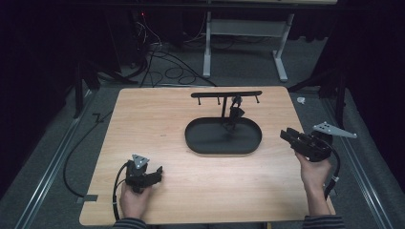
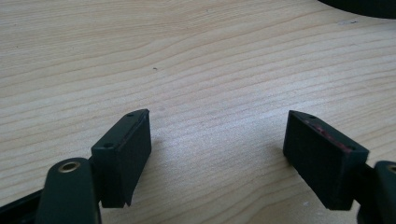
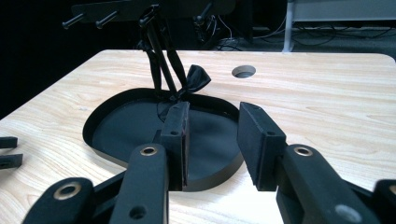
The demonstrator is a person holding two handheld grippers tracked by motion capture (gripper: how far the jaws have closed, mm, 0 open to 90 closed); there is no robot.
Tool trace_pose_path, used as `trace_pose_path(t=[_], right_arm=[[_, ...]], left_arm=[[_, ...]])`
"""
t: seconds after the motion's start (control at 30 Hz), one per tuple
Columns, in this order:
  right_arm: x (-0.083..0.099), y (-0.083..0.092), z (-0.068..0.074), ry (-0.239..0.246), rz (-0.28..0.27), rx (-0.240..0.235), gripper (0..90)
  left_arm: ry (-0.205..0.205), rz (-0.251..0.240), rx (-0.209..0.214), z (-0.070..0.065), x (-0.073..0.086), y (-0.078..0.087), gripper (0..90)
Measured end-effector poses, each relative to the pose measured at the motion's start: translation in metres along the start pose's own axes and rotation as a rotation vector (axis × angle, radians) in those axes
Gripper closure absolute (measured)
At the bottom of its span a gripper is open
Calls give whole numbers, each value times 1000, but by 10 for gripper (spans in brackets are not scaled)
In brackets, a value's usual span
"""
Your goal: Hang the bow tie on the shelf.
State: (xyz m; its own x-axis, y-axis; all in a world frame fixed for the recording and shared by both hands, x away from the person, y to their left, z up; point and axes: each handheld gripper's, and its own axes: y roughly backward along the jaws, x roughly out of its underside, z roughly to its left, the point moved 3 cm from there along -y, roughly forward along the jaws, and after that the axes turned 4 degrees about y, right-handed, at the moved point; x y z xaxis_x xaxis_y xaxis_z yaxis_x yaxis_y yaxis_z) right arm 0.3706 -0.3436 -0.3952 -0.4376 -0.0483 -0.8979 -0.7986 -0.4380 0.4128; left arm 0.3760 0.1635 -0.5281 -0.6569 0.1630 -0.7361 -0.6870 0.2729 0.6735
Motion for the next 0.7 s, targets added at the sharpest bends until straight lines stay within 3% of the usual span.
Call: trace_pose_path(t=[0.7], right_arm=[[23, 5, 11, 2, 18, -31, 659]], left_arm=[[0, 0, 0, 0, 0, 0, 238]])
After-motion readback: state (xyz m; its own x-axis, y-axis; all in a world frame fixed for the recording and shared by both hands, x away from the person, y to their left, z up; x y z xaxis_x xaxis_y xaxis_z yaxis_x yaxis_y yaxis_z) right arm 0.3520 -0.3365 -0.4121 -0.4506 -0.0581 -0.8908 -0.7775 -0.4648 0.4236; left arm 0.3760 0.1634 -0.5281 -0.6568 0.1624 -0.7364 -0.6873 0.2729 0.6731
